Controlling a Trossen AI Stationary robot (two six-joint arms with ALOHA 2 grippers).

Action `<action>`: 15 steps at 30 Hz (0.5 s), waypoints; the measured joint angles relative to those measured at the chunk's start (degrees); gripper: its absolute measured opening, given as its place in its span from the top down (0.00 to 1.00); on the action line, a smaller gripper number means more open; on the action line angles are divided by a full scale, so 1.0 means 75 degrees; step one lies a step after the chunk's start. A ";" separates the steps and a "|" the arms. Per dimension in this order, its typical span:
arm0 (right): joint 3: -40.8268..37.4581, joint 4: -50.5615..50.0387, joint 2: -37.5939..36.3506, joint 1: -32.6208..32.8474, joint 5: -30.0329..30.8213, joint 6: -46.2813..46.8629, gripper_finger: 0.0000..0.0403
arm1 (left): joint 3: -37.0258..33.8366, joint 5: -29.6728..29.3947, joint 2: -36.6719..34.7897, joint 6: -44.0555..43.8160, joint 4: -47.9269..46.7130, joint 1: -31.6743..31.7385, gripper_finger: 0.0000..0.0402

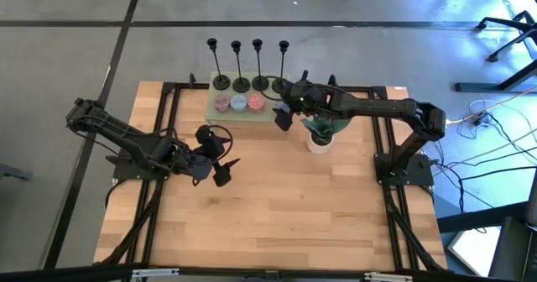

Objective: Pick & Place candle stick holders
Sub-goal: Put the blue scented candle on the shelf

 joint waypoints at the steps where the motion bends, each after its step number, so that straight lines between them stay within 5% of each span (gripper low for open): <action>1: 0.0000 0.0032 0.0000 -0.0004 0.0000 0.0000 0.21 | 0.0000 0.0000 0.0000 -0.0003 0.0000 0.0000 0.16; 9: 0.0439 -0.0187 -0.0024 0.0062 0.0006 -0.0124 0.21 | 0.0000 -0.0001 0.0001 -0.0008 -0.0001 0.0000 0.16; 15: 0.1639 -0.2253 -0.0032 0.0446 0.0008 -0.0400 0.23 | 0.0000 0.0000 0.0000 -0.0011 0.0000 0.0000 0.16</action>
